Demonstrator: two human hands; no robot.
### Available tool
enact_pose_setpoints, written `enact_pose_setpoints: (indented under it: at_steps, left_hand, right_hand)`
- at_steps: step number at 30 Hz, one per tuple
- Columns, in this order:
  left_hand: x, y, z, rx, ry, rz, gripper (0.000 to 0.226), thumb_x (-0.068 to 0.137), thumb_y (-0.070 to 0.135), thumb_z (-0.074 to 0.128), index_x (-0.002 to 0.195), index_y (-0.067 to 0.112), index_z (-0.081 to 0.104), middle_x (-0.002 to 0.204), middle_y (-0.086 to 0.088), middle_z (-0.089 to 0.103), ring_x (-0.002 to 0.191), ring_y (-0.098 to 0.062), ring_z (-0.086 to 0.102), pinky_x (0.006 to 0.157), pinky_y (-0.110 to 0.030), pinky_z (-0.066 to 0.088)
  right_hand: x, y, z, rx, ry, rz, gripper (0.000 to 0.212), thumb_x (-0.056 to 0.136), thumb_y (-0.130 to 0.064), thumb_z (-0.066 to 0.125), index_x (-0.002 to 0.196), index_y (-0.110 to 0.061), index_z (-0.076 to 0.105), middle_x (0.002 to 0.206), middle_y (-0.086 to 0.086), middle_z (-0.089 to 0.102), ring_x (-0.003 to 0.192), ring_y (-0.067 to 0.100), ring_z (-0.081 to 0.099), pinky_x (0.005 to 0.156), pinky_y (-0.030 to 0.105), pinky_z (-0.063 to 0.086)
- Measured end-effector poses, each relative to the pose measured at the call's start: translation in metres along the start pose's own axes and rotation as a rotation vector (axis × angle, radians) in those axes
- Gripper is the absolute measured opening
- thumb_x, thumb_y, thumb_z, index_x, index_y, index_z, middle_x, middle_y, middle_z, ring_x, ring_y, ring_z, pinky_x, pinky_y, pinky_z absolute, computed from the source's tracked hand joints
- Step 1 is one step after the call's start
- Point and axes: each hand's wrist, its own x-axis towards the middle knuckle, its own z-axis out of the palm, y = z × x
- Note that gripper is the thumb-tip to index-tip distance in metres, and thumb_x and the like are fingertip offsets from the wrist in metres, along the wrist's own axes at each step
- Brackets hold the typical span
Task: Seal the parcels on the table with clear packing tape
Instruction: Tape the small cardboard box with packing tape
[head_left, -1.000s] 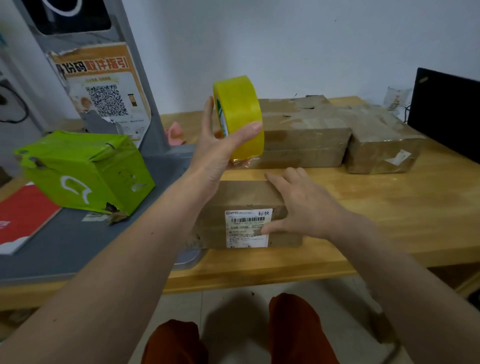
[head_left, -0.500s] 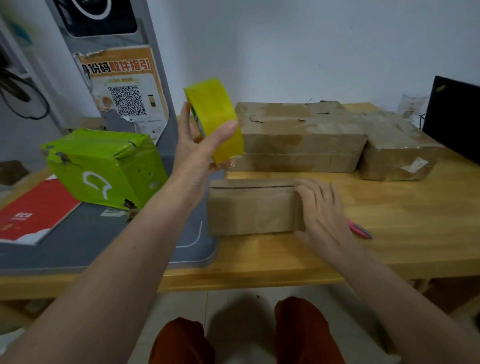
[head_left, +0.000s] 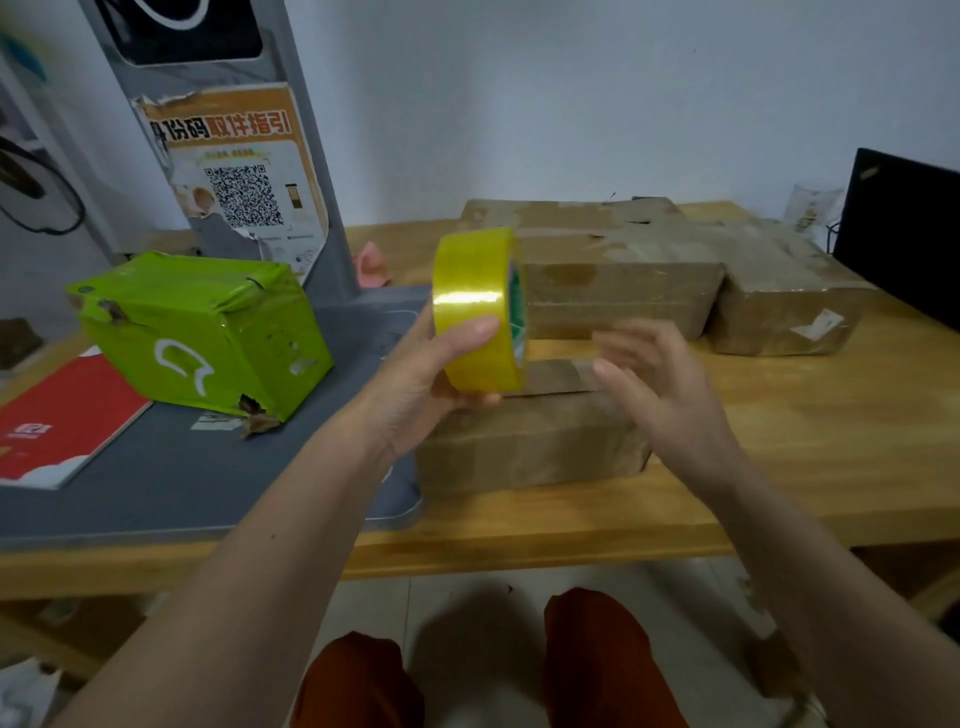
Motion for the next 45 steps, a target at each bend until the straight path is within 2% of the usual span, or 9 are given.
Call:
enact_pose_setpoints:
  at_steps: [3,8,12,16,23,26,30,38,45]
  left_hand:
    - [-0.004,0.005,0.010,0.027,-0.200,-0.064,0.097,0.041,0.060,0.092,0.124,0.023,0.058,0.103,0.001,0.073,0.085,-0.013,0.070,0.060,-0.025,0.055]
    - [-0.011,0.001,0.022,-0.119,-0.139,-0.184,0.117,0.034,0.032,0.102,0.140,0.019,0.053,0.126,-0.012,0.066,0.104,-0.025,0.069,0.078,-0.033,0.058]
    - [-0.033,-0.025,0.033,-0.421,0.018,-0.330,0.054,0.062,0.002,0.083,0.114,-0.002,0.068,0.110,-0.016,0.073,0.094,-0.021,0.073,0.078,-0.025,0.059]
    - [-0.042,-0.038,0.045,-0.597,0.170,-0.412,0.034,0.080,-0.008,0.066,0.114,-0.007,0.066,0.100,-0.021,0.073,0.081,-0.022,0.073,0.075,-0.030,0.062]
    - [-0.040,-0.031,0.041,-0.217,0.397,-0.247,0.005,0.092,0.002,0.064,0.090,0.001,0.069,0.072,-0.010,0.070,0.063,-0.015,0.067,0.063,-0.025,0.060]
    - [-0.038,-0.017,0.030,-0.089,0.428,-0.156,0.021,0.095,-0.002,0.058,0.076,0.004,0.064,0.062,-0.006,0.062,0.059,-0.013,0.060,0.056,-0.022,0.055]
    - [-0.043,-0.003,-0.003,-0.054,0.443,-0.147,0.028,0.096,-0.003,0.054,0.069,0.005,0.058,0.056,-0.001,0.056,0.057,-0.011,0.052,0.053,-0.022,0.054]
    - [-0.021,-0.012,-0.032,0.398,0.614,-0.127,0.038,0.101,0.017,0.056,0.064,0.011,0.050,0.063,-0.004,0.047,0.054,-0.011,0.046,0.059,-0.027,0.050]
    - [-0.011,-0.039,-0.039,0.702,0.667,-0.158,0.049,0.102,0.026,0.051,0.057,0.014,0.037,0.055,-0.003,0.038,0.052,-0.020,0.038,0.055,-0.032,0.036]
  right_hand:
    - [0.025,-0.022,0.007,0.208,-0.041,0.107,0.063,0.084,-0.027,0.073,0.138,-0.022,0.042,0.127,-0.007,0.060,0.113,0.004,0.059,0.090,0.021,0.052]
    - [0.038,-0.023,0.017,0.501,0.115,0.019,0.021,0.082,0.011,0.060,0.081,-0.009,0.068,0.071,-0.001,0.071,0.072,0.015,0.069,0.065,0.032,0.054]
    - [0.036,-0.015,0.005,0.523,0.184,-0.025,0.036,0.084,0.023,0.047,0.090,-0.009,0.064,0.069,-0.008,0.070,0.072,0.010,0.069,0.064,0.027,0.054]
    - [0.034,-0.009,0.009,0.436,0.205,-0.014,0.032,0.084,0.019,0.052,0.095,-0.009,0.065,0.075,-0.008,0.072,0.078,0.012,0.069,0.068,0.030,0.054]
    - [0.030,-0.023,0.021,0.398,0.215,-0.052,0.023,0.080,0.010,0.060,0.096,-0.007,0.064,0.080,-0.006,0.070,0.083,0.017,0.068,0.072,0.037,0.054]
    - [0.034,-0.031,0.024,0.337,0.257,-0.065,0.026,0.080,0.005,0.065,0.105,-0.004,0.065,0.092,0.006,0.070,0.092,0.025,0.069,0.079,0.041,0.057]
    - [0.038,-0.031,0.011,0.163,0.363,-0.019,0.039,0.081,0.011,0.062,0.088,-0.027,0.060,0.081,-0.005,0.064,0.075,0.009,0.062,0.067,0.027,0.050]
    - [0.049,-0.043,0.036,-0.105,0.305,0.025,0.042,0.081,0.015,0.058,0.101,-0.021,0.053,0.082,-0.015,0.051,0.073,0.004,0.053,0.050,0.005,0.039]
    - [0.057,-0.045,0.048,-0.409,0.222,-0.006,0.051,0.081,0.013,0.058,0.125,-0.014,0.055,0.106,-0.001,0.048,0.097,0.015,0.043,0.076,0.029,0.035]
